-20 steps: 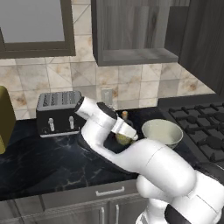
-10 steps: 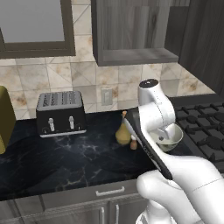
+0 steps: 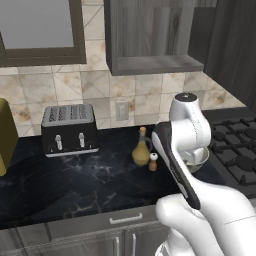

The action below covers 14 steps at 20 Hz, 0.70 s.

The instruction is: Retrieve the bottle and the shaker from the cabinet and place them next to the mixing bowl on the counter. Then add garlic from the fridge to the mixing bowl.

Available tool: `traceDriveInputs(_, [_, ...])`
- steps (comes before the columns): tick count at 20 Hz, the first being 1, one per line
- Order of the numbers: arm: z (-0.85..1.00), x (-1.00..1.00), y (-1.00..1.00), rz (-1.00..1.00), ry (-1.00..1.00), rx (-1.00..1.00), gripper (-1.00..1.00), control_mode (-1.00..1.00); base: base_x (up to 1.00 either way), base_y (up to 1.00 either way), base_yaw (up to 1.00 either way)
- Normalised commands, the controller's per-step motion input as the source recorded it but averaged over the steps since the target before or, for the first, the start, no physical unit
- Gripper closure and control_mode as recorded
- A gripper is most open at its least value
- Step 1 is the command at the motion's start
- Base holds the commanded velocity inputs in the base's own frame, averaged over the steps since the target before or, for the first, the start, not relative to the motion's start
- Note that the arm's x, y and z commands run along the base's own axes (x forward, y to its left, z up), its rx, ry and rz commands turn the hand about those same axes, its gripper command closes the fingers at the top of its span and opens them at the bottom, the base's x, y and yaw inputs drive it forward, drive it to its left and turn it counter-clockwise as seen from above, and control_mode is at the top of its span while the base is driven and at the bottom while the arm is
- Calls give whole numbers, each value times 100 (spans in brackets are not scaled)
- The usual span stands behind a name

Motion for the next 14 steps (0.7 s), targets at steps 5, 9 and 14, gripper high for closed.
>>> traceDriveInputs(5, [0,0,0,0,0,0,-100,-100,0,0,0])
traceDriveInputs(9, [0,0,0,0,0,0,-100,-100,0,0,0])
traceDriveInputs(14, [0,0,0,0,0,0,-100,-100,0,0,0])
